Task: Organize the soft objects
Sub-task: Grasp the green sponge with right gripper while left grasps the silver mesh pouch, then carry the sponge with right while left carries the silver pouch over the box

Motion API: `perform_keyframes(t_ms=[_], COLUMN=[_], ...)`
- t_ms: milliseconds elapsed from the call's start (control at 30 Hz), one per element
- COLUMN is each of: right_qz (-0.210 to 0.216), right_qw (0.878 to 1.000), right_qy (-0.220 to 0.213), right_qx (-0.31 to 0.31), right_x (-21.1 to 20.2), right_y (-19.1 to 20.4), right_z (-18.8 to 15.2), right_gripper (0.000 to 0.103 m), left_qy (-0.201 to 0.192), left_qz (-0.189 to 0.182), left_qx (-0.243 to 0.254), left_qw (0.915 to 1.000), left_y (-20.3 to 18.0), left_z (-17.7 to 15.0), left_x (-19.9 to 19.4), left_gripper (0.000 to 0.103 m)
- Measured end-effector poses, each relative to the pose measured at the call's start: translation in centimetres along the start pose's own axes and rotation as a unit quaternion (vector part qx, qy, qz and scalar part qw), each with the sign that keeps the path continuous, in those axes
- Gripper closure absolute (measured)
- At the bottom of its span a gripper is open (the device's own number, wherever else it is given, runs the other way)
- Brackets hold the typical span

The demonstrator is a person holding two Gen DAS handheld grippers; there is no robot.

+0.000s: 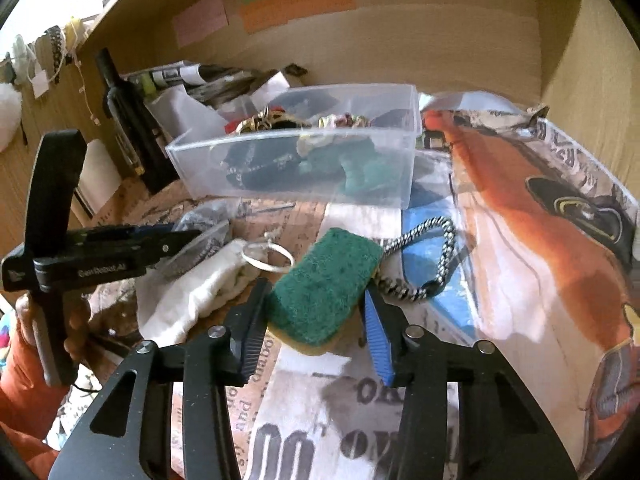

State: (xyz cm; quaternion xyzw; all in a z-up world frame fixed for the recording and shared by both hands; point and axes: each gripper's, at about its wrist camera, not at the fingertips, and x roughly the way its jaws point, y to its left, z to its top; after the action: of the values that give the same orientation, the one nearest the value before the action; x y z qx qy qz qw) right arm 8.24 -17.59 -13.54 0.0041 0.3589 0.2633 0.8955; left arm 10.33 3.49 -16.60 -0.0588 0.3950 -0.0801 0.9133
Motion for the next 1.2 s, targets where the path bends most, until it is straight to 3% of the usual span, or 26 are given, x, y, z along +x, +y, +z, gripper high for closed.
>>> perform_keyframes(t_ms=[200,533,833,1000,1200], right_qz=[-0.003,-0.009,-0.014,-0.019,-0.018], right_qw=[1.0,0.997,0.993,0.992,0.992], right_qy=[-0.029,-0.075,-0.115,-0.124,-0.119], right_qx=[-0.006,-0.008,-0.024,-0.03,-0.035], right_x=[-1.4,-2.7,-3.5,-3.1,-1.5], right_y=[0.0,-0.1,0.0,0.1,0.1], right_z=[1.2,3.9,8.0,10.4,12.1], right_gripper=[0.062,0.062,0.062,0.062,0.062], left_qy=[-0.027,-0.091,-0.171,-0.187,-0.174], left_qz=[0.012,0.003,0.007,0.011,0.015], left_qx=[0.01,0.0,0.002,0.004,0.0], left_qw=[0.9995,0.9959,0.9852,0.9823,0.9847], left_y=[-0.5,-0.5,-1.4,-1.6,-1.6], left_z=[0.3,2.3,6.2,8.2,10.3], left_x=[-2.2,-6.1,-9.1,-9.0,-6.6], left_gripper=[0.094,0.094,0.094,0.094,0.094])
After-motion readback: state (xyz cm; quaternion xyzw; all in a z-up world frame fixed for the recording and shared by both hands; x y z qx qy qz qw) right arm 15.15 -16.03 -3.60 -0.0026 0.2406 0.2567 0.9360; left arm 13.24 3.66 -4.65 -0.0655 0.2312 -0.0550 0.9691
